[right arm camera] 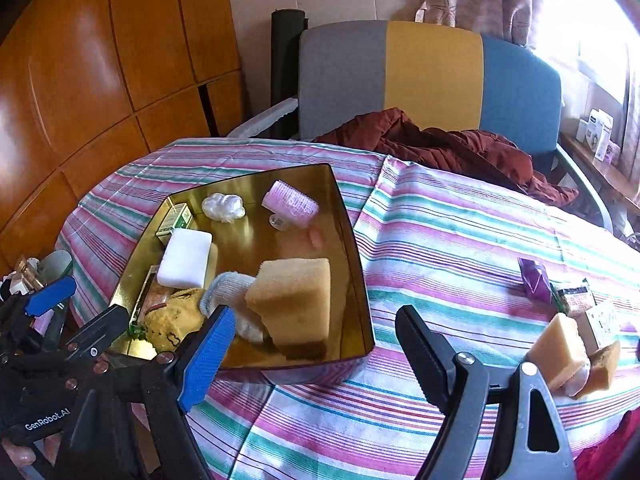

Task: Organize objects
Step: 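Move both grippers from the gold tray back to the remaining items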

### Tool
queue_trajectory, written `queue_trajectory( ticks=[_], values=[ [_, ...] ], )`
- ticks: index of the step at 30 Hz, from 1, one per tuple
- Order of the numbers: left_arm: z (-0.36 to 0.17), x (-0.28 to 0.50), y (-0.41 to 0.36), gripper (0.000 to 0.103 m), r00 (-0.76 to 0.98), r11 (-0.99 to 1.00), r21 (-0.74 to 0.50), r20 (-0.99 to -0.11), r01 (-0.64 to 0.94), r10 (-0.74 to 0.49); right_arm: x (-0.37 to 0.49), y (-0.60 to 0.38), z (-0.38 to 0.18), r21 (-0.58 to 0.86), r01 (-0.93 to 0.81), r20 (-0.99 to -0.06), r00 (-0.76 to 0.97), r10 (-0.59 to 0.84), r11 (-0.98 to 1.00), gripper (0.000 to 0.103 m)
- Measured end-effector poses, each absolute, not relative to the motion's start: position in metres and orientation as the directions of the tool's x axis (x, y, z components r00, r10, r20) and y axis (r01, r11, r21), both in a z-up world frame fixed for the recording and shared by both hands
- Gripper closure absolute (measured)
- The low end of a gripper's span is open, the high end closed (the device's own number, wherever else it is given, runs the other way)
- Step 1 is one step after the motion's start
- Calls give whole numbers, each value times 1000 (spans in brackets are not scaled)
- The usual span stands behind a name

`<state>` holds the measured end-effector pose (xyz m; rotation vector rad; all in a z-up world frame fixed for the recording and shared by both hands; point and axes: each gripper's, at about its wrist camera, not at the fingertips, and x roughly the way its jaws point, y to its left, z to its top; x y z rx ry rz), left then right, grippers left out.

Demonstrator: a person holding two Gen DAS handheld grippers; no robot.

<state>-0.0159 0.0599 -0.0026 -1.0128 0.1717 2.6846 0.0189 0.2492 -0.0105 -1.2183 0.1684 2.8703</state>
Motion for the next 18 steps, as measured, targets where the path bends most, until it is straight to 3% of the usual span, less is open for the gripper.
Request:
queue_trajectory(
  ticks=[18],
  values=[
    [1, -4, 91, 13, -712, -929, 69, -663, -365, 231, 32, 299, -14, 108, -169, -722, -690, 40, -980, 19]
  ],
)
